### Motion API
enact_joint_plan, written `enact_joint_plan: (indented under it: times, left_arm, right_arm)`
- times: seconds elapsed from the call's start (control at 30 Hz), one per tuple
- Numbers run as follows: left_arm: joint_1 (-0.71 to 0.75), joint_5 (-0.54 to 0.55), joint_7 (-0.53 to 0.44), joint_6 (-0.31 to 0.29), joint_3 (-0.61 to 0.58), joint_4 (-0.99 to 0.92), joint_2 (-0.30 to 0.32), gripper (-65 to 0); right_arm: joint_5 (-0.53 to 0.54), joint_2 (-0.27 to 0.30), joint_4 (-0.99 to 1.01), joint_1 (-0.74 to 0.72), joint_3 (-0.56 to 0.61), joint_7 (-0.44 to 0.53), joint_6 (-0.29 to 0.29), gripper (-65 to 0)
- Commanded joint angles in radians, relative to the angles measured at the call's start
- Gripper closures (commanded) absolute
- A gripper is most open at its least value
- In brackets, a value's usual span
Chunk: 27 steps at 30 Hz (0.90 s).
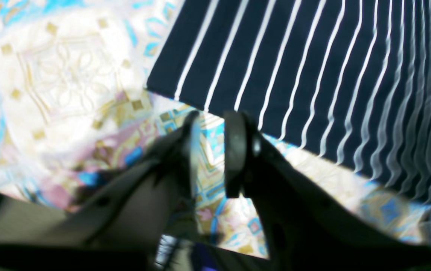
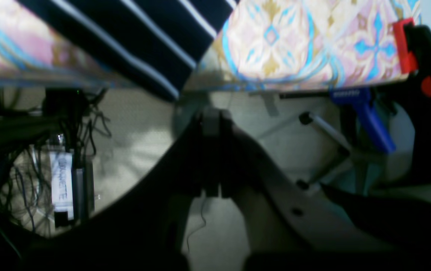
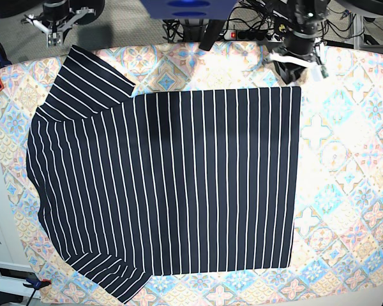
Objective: Fold the T-shirt properly
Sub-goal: 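Lower both grippers to the shirt's shoulder corners and grasp them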
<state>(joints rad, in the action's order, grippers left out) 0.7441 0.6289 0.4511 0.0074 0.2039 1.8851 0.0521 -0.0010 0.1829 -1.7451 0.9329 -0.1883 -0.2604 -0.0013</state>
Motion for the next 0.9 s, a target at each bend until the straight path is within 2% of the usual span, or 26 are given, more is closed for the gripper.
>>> enact_joint_plan:
  times: [0.0, 0.13, 0.37, 0.47, 0.67, 0.87]
  left_arm:
    - [-0.004, 0.033, -0.007, -0.005, 0.027, 0.014, 0.004, -14.0]
    - [-0.05, 0.177, 0.081, -0.005, 0.101, -0.002, 0.004, -17.1]
    - [-0.157, 0.346, 0.245, -0.007, 0.199, -0.138, 0.002, -21.9]
    - [-0.183, 0.375, 0.277, -0.007, 0.202, -0.18, 0.002, -21.7]
    - [-0.226, 0.378, 0.269, -0.007, 0.202, -0.255, 0.001, -21.7]
    - [-0.252, 0.371, 0.266, -0.007, 0.207, -0.304, -0.027, -21.6]
  right_arm:
    - [-0.003, 0.008, -0.017, 0.008, -0.006, 0.014, -0.006, 0.0]
    - [-0.003, 0.008, -0.017, 0.002, -0.006, 0.014, -0.006, 0.0]
    - [-0.003, 0.008, -0.017, 0.002, -0.006, 0.014, -0.006, 0.0]
    - [-0.003, 0.008, -0.017, 0.002, -0.006, 0.014, -0.006, 0.0]
    - [-0.003, 0.008, -0.017, 0.001, -0.006, 0.014, -0.006, 0.0]
    - [-0.003, 0.008, -0.017, -0.012, -0.006, 0.013, -0.006, 0.0]
